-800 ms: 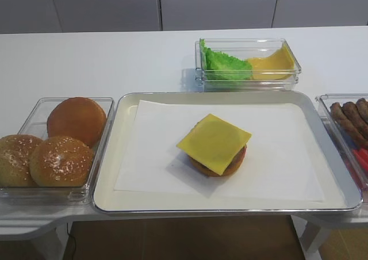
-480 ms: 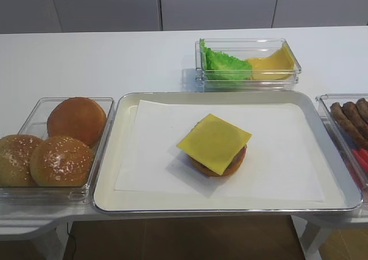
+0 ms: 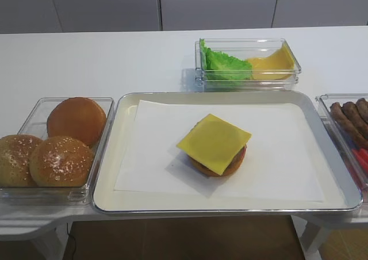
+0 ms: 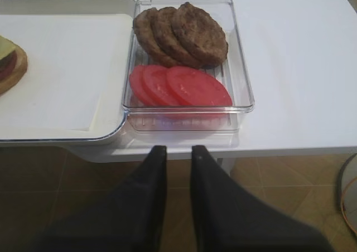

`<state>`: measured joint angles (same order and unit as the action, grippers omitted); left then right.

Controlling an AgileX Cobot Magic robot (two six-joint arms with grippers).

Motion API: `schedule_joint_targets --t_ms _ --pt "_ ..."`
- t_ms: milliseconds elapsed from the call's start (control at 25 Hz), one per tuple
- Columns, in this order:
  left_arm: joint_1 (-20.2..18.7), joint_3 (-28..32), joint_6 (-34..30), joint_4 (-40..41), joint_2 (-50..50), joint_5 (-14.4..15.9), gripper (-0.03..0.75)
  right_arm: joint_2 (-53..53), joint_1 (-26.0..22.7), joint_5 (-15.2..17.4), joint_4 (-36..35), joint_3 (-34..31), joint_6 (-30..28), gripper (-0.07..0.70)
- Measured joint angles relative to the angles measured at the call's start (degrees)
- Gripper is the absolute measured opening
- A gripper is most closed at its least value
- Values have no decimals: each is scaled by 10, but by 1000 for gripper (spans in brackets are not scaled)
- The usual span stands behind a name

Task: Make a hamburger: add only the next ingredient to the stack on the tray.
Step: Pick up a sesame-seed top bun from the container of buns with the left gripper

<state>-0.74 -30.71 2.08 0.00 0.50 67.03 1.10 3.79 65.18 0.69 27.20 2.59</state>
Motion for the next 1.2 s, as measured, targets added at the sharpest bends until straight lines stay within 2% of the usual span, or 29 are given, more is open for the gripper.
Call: schedule_joint_targets --t_ms 280,520,800,1080,1200 --pt "0 -15 0 -18 -135 -23 425 0 0 0 0 0 0 114" --pt "0 -15 12 -79 -274 -100 425 0 0 0 1 0 0 114" --pt "0 -40 38 -92 -434 -156 425 0 0 0 1 0 0 112" --pt "0 -136 40 -121 -593 -161 425 0 0 0 2 0 1 112" --pt "0 -174 40 -121 -646 -141 425 0 0 0 2 0 1 112"
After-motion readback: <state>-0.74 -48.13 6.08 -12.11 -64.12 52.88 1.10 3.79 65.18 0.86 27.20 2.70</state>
